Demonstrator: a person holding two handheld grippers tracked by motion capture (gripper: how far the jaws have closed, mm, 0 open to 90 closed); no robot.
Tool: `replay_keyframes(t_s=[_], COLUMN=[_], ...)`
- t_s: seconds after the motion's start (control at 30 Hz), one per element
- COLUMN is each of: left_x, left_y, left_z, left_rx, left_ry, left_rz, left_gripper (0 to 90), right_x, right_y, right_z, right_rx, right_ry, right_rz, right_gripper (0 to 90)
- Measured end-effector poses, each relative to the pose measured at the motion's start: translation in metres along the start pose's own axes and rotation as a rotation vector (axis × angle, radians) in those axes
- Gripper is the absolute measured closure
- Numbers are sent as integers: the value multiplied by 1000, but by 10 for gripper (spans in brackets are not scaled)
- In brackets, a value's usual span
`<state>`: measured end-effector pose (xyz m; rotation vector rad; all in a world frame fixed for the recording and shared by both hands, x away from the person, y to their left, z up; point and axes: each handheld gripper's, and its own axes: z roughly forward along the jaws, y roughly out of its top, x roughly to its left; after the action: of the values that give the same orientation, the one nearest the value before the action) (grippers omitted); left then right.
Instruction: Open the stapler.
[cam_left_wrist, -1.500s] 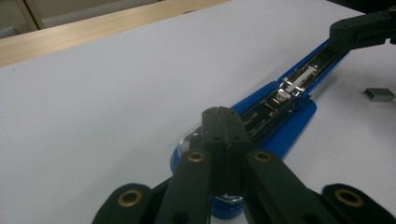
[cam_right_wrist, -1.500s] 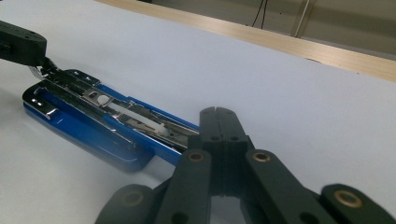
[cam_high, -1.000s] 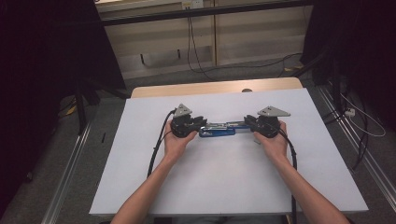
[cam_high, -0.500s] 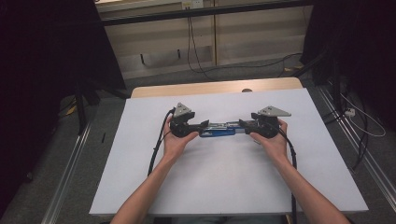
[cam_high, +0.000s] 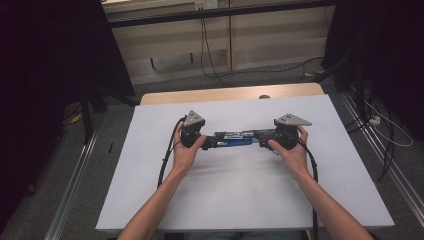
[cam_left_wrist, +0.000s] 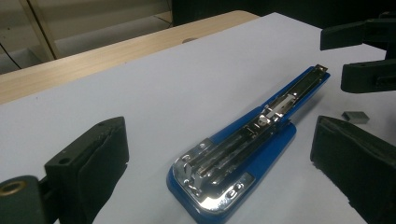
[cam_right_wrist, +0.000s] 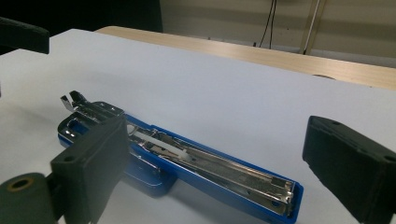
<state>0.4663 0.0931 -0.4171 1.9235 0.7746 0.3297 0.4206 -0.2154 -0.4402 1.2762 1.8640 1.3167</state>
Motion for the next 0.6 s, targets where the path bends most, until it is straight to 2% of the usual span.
replay_keyframes(t_s=[0.1, 0.17, 0.2, 0.3, 0.5, 0.6], left_x=[-1, -1, 0, 4, 5, 7], left_y=[-4, -9, -11, -16, -27, -34], left_z=[-9, -15, -19, -29, -49, -59], left_rx=[7, 20, 12, -13, -24, -32], left_ry=[-6, 28, 45, 45, 87, 89], left_rz=[27, 50, 51, 16, 25, 8], left_gripper=[48, 48, 49, 57, 57, 58], right_x=[0, 0, 0, -2, -2, -2], right_y=[1, 0, -1, -3, -3, -5], right_z=[-3, -6, -8, -12, -20, -23], right_rx=[-5, -7, -7, -8, -21, -18], right_ry=[-5, -7, -8, -13, -16, -23], right_rz=[-6, -10, -13, -13, -18, -17], right_gripper=[67, 71, 71, 71, 74, 74])
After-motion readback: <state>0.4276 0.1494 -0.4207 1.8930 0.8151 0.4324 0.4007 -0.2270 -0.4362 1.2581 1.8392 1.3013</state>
